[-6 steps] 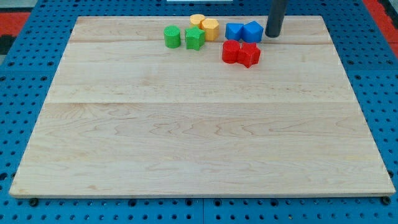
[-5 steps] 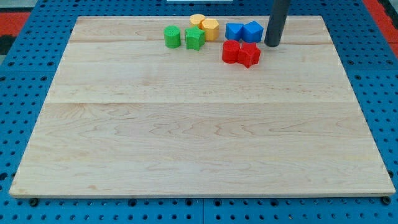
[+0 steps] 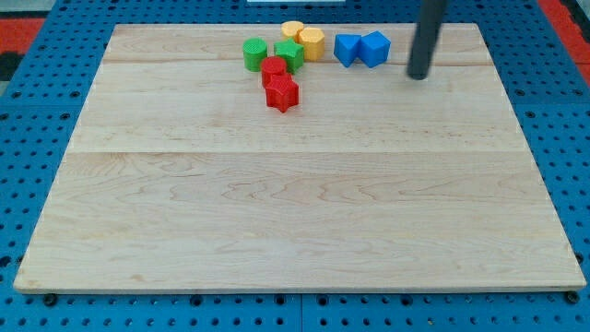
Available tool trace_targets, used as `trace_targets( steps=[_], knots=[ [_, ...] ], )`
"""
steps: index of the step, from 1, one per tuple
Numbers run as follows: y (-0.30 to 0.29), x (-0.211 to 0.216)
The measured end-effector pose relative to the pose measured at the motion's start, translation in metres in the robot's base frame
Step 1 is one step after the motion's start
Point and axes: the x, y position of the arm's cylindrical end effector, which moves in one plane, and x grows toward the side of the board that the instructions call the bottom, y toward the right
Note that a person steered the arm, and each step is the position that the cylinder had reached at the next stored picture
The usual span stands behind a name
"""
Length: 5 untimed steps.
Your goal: Touch the top of the blue cube
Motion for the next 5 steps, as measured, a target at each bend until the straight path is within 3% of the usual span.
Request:
trace_targets(
  steps=[2,3,5],
  knots=[
    [0.034,-0.066],
    [0.026,-0.079],
    [-0.049,-0.054]
  ],
)
